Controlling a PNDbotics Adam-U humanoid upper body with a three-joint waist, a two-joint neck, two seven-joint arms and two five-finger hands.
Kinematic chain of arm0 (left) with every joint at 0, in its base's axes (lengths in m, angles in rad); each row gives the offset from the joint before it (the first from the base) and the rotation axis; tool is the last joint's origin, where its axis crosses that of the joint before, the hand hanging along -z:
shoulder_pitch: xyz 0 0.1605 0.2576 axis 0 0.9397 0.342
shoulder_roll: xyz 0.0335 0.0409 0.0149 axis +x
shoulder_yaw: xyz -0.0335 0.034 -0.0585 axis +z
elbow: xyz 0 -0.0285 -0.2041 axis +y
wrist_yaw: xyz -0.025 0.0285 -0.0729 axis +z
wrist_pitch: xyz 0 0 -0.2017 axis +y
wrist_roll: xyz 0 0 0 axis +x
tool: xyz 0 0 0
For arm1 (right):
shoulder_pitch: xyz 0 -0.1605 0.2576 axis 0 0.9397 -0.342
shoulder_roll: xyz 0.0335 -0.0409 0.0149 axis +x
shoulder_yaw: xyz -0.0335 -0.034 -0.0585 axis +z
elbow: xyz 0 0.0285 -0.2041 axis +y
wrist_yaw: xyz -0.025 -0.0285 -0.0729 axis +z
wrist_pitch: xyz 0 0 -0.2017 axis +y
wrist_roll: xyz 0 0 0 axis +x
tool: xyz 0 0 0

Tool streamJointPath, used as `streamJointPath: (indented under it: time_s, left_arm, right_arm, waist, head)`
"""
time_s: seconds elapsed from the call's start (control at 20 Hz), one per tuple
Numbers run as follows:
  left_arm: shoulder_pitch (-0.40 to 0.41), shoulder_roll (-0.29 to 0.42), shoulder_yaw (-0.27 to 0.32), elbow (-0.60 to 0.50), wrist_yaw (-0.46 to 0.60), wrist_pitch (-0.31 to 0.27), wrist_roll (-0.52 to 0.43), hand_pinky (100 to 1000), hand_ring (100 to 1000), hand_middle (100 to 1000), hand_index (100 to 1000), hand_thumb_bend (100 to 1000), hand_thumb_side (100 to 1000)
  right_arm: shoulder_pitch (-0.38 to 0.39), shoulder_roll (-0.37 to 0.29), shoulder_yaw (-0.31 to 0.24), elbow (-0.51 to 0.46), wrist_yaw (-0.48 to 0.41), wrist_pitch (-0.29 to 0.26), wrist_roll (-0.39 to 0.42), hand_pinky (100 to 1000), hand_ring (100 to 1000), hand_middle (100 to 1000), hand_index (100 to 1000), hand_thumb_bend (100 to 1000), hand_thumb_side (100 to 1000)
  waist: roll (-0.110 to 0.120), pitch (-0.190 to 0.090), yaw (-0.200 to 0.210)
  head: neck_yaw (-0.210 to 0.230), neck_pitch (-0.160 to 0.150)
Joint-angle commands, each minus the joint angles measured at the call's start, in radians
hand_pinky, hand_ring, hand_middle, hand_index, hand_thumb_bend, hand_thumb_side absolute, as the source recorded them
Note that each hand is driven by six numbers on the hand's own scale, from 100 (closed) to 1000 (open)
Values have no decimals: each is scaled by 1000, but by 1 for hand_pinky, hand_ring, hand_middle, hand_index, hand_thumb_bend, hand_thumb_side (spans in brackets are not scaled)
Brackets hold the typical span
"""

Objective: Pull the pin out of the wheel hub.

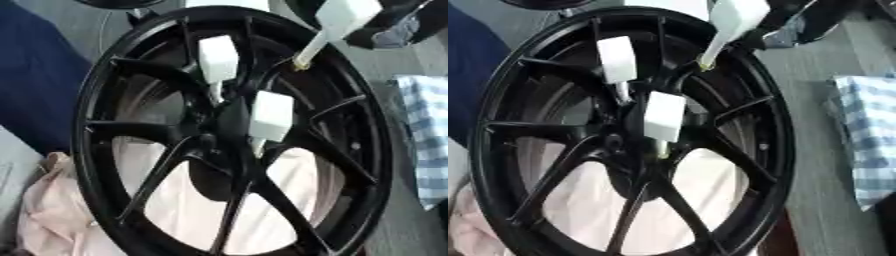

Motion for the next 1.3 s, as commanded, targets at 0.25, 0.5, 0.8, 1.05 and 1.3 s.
streamJointPath:
  time_s: [0.25,0.5,0.8,1.05,1.3]
  left_arm:
    - [-4,18,14,-12,-6,-1,9,772,602,535,722,156,746]
    - [34,5,64,-10,-12,-11,51,771,602,535,722,153,743]
    - [56,14,82,-13,-19,-13,80,770,602,535,722,153,740]
    - [46,17,67,-13,-18,-10,68,770,602,535,722,154,738]
    - [35,13,53,-12,-14,-8,54,769,602,534,721,154,736]
  right_arm:
    - [116,-81,-196,88,-79,-88,-114,746,488,245,474,311,100]
    - [241,-2,-323,168,-25,-57,-192,748,530,346,559,356,100]
    - [418,173,-499,343,83,50,-300,827,748,641,800,559,429]
    - [562,268,-643,456,172,66,-389,837,780,721,847,361,854]
    - [698,347,-780,361,191,3,-473,809,688,574,741,421,391]
  waist:
    - [-4,-19,17]
    - [34,-13,-64]
    - [48,-20,-140]
    - [39,-28,-108]
    - [37,-34,-77]
  head:
    - [4,2]
    - [113,-14]
    - [160,-12]
    - [134,-5]
    - [103,1]
